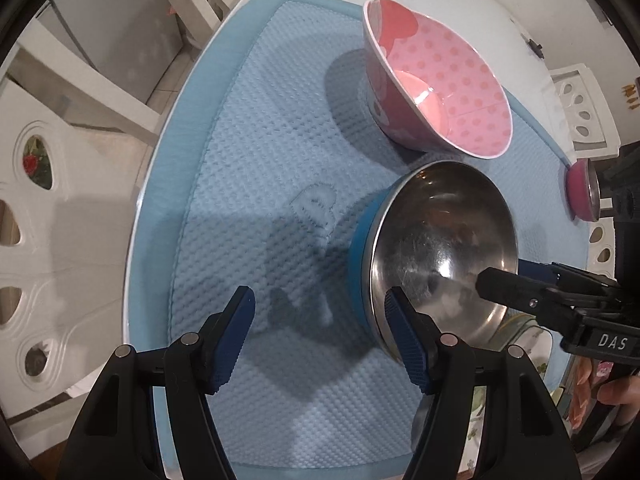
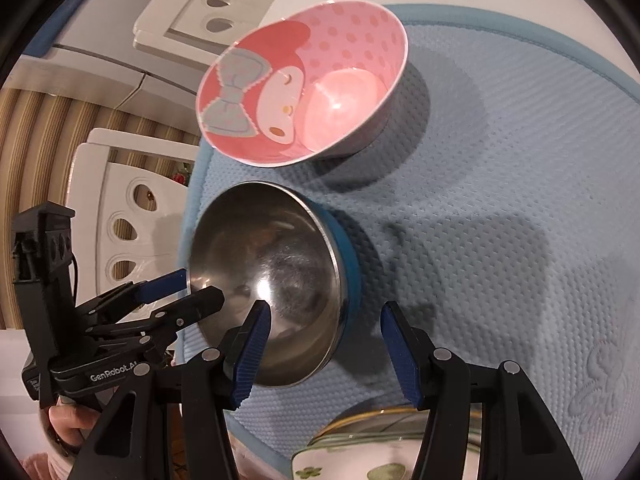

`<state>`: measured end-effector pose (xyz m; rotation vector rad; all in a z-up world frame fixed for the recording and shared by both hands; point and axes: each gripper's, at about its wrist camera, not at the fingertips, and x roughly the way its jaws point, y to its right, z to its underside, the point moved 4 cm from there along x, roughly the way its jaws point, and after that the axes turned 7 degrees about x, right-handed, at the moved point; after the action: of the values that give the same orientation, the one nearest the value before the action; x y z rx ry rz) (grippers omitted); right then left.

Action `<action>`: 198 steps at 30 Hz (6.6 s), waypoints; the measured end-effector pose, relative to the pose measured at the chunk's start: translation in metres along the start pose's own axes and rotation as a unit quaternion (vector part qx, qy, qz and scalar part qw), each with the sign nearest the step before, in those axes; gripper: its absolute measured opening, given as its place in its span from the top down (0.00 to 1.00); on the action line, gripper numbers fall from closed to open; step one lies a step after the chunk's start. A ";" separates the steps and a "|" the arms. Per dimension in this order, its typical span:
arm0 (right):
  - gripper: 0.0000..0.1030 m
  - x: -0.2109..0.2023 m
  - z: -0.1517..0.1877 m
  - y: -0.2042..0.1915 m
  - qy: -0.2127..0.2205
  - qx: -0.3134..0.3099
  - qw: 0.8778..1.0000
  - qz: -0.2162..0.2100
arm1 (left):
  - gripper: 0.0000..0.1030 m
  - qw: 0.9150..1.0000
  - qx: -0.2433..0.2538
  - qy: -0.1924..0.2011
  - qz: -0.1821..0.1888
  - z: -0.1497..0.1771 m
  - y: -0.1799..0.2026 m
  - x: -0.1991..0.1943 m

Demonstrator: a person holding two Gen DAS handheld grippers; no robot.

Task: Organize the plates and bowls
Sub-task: 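Move the right gripper to the rim of the blue steel bowl, then close the right gripper on the blue steel bowl rim, then carry the blue steel bowl with the right gripper over the pink bunny bowl, then lower the steel bowl into the pink bowl and open the right gripper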

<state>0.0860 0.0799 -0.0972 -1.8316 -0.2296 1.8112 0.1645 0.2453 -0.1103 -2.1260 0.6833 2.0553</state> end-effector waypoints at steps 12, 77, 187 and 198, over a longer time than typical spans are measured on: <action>0.46 0.017 -0.005 0.007 -0.002 0.029 0.999 -0.019 | 0.38 1.000 0.013 0.002 -0.003 -0.010 0.002 0.015; 0.83 -0.119 0.014 -0.024 0.110 0.013 0.992 -0.058 | 0.82 0.994 0.030 0.102 -0.035 -0.033 0.085 -0.109; 0.83 -0.051 -0.098 0.003 0.070 0.108 0.992 0.007 | 0.72 0.994 0.097 0.056 -0.010 -0.133 0.043 -0.030; 0.83 -0.065 -0.082 0.001 0.079 0.116 0.990 0.012 | 0.63 0.993 0.100 0.063 -0.012 -0.123 0.051 -0.044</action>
<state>0.1600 0.0262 -0.0453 -1.8052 0.0606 1.6214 0.2589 0.1643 -0.0461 -2.1506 0.8363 1.7680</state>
